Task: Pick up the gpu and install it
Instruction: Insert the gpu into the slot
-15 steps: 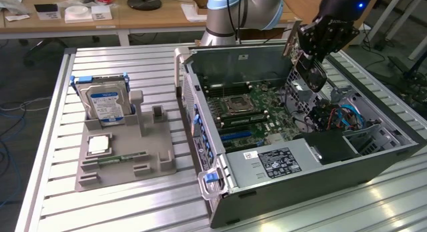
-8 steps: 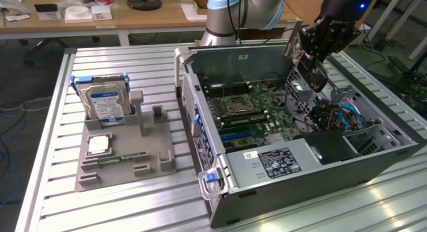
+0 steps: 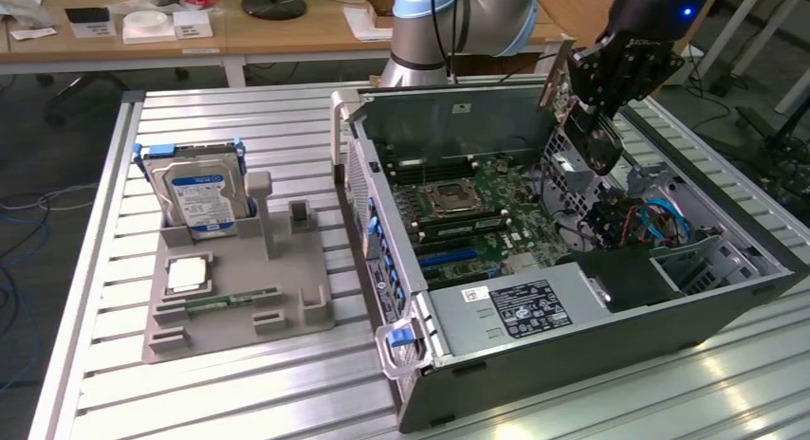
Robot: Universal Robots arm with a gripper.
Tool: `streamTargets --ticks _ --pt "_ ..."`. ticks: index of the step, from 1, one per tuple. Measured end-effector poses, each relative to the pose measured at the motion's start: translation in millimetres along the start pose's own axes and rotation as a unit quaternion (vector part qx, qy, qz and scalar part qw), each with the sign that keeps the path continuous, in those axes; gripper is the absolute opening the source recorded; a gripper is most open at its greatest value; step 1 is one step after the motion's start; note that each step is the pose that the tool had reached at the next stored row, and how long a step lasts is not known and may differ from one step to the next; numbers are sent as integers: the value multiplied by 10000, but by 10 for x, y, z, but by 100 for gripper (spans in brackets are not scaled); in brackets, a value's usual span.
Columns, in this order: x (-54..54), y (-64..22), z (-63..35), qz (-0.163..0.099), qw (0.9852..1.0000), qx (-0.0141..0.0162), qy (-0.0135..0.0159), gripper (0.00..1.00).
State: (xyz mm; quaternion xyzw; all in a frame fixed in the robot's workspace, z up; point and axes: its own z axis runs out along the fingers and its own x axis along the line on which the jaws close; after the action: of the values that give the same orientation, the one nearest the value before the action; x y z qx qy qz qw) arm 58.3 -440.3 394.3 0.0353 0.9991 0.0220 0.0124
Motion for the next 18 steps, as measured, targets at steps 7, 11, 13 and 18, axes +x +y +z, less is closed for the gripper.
streamTargets --ticks 7,11,13,18 --pt "0 0 0 -13 10000 0 1 27" --pt "1 0 0 -195 9998 -4 9 27" --pt "1 0 1 -321 9995 -8 14 27" --pt "2 0 2 -665 9978 -16 30 27"
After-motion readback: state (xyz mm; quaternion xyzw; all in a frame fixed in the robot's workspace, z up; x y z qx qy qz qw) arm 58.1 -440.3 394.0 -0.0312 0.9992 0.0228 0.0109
